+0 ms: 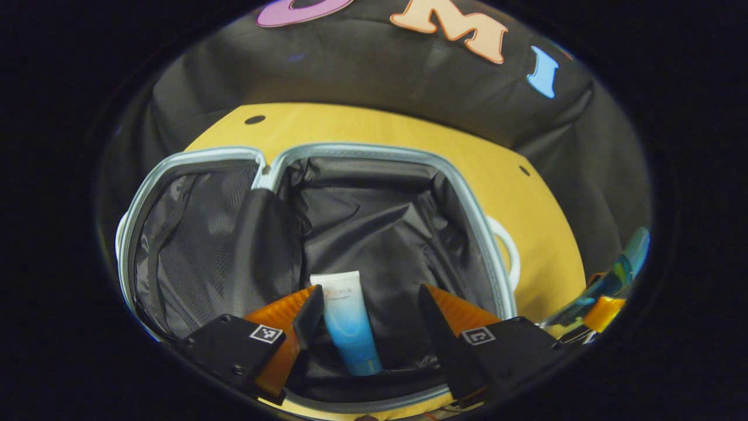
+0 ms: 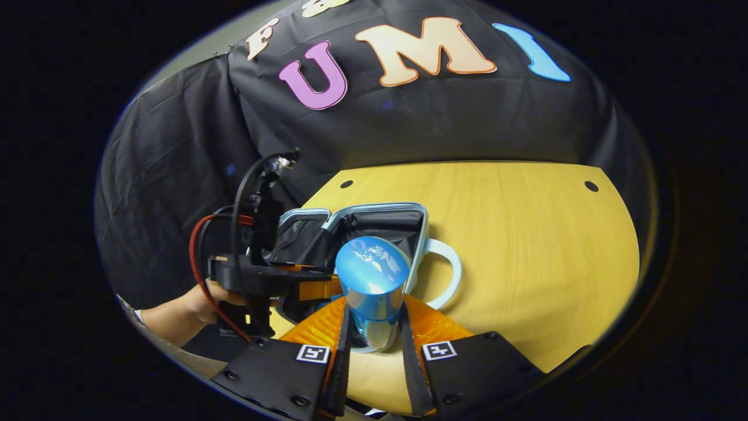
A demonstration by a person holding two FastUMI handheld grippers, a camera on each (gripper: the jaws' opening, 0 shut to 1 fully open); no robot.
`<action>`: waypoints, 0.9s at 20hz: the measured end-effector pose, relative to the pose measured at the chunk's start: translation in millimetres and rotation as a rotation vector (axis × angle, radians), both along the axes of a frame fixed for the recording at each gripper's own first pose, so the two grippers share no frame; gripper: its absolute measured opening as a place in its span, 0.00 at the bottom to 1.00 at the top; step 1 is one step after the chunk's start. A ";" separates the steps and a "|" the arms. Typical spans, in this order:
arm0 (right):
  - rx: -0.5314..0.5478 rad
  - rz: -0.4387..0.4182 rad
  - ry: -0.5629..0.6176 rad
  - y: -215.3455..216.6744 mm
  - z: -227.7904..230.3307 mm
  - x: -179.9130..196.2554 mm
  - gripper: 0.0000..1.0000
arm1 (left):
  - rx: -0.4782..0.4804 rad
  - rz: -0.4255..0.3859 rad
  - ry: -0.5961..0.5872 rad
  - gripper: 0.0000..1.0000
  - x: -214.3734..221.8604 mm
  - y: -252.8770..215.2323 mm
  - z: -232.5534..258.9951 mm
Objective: First open the suitcase, pack the skin care products into it, and then close the suitcase.
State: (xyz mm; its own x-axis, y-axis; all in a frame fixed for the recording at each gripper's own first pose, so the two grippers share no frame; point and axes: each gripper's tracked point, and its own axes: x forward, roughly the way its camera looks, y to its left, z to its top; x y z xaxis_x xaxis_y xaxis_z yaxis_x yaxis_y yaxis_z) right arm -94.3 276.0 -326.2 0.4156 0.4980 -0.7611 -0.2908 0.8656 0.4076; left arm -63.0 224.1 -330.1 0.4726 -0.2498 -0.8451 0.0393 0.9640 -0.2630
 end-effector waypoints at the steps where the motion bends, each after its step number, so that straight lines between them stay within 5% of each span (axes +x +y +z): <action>1: -0.001 0.007 0.011 9.3 -5.3 0.9 0.43 | -0.011 -0.002 -0.022 0.92 1.2 2.1 6.7; 10: -0.070 0.104 0.134 70.2 -80.0 -20.8 0.40 | 0.012 0.136 -0.113 0.93 2.9 104.3 49.5; 18: -0.097 0.018 0.184 86.8 -108.6 7.1 0.41 | 0.065 0.297 -0.081 0.93 -27.6 205.7 47.4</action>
State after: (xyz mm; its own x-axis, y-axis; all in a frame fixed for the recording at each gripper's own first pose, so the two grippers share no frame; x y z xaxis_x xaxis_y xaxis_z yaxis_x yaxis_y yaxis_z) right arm -87.2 362.7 -434.8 0.2570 0.4251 -0.8679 -0.2349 0.8986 0.3706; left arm -90.7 429.8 -282.8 0.5833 -0.0372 -0.8114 -0.2283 0.9512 -0.2078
